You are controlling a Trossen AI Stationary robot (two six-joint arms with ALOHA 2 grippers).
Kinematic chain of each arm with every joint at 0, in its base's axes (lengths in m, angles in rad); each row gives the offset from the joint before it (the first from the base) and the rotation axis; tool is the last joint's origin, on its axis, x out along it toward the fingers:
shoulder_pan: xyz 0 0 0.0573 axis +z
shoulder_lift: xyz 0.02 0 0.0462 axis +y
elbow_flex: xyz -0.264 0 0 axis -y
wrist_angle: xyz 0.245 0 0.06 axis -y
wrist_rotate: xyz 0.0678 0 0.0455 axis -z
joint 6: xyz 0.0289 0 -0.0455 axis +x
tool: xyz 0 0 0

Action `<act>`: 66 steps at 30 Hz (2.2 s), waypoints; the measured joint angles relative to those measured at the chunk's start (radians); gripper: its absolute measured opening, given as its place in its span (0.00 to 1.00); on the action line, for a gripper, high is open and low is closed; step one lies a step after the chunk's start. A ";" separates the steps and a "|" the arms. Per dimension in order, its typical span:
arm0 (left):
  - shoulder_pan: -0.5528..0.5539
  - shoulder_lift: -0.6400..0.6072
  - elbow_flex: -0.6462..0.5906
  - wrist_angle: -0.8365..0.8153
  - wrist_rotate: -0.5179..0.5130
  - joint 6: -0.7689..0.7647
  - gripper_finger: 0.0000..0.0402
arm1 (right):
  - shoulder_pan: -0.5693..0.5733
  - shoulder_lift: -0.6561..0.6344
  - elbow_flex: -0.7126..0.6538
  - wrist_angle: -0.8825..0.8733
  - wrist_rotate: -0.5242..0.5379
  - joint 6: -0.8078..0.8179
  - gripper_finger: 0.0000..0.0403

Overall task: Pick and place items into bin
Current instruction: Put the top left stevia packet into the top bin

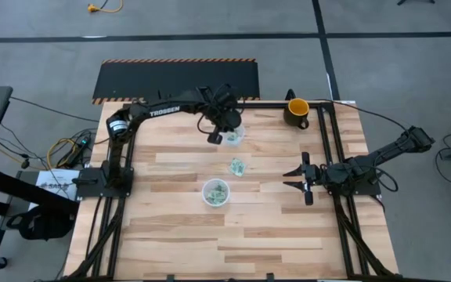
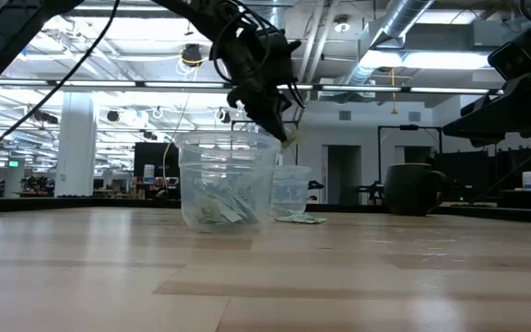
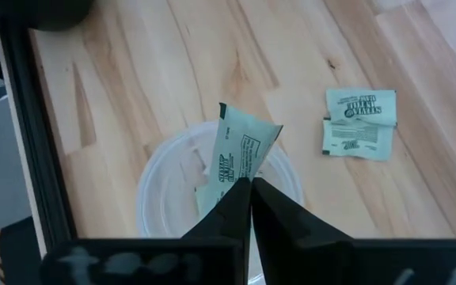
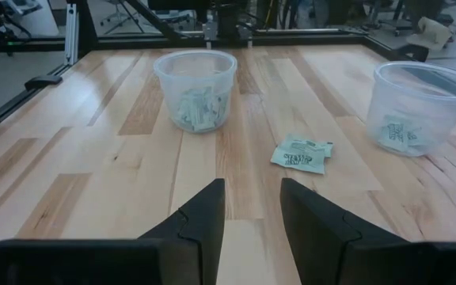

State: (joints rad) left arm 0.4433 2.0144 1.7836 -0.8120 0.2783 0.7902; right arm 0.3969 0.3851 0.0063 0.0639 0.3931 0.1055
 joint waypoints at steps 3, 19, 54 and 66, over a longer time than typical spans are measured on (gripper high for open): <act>-0.003 0.000 0.000 0.001 0.000 -0.017 0.02 | 0.000 0.000 0.000 0.000 0.000 0.000 0.29; -0.012 0.000 0.000 0.048 -0.002 -0.147 0.25 | 0.000 0.000 0.000 0.000 0.000 0.000 0.29; -0.233 0.199 0.000 0.170 -0.116 0.014 0.25 | 0.000 0.000 0.000 0.000 0.000 0.000 0.29; -0.266 0.212 0.000 0.098 -0.133 0.057 0.25 | 0.000 0.000 0.000 0.000 0.000 0.000 0.29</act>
State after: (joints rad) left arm 0.1771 2.2260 1.7840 -0.7136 0.1457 0.8470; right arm 0.3969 0.3851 0.0063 0.0635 0.3931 0.1057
